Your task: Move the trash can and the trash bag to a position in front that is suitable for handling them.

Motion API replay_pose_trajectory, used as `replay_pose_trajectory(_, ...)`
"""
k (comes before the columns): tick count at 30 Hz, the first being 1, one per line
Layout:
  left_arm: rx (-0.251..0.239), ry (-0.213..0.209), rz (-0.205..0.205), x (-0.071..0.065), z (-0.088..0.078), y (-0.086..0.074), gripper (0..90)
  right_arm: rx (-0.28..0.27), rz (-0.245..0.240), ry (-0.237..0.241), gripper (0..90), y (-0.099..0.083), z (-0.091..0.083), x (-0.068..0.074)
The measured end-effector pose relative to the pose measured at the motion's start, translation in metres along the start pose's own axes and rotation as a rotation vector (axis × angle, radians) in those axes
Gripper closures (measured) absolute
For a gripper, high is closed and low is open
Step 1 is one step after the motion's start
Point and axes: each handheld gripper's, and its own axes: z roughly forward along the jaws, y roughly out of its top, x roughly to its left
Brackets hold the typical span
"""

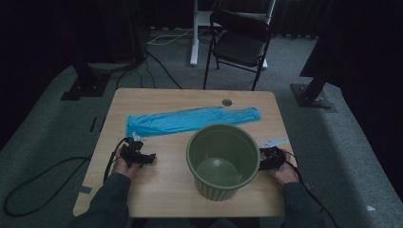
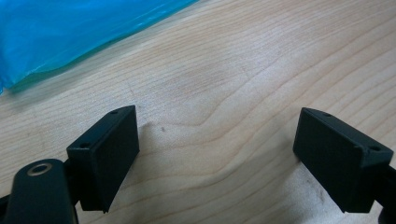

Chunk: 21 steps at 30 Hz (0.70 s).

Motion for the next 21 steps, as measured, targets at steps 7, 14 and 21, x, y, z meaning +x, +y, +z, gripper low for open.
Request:
replay_pose_trajectory(7, 0.042, -0.019, 0.026, 0.001, -0.002, 0.003, 14.5, 0.037, -0.003, 0.003, 17.9, 0.003, 0.0, -0.002)
replay_pose_trajectory(14, 0.058, -0.04, 0.053, -0.005, -0.007, 0.006, 29.9, 0.06, 0.002, 0.0, 35.3, 0.006, -0.003, 0.0)
replay_pose_trajectory(21, 0.014, -0.13, 0.105, -0.024, -0.015, 0.01, 37.9, 0.009, 0.026, 0.04, 45.0, 0.012, -0.017, 0.008)
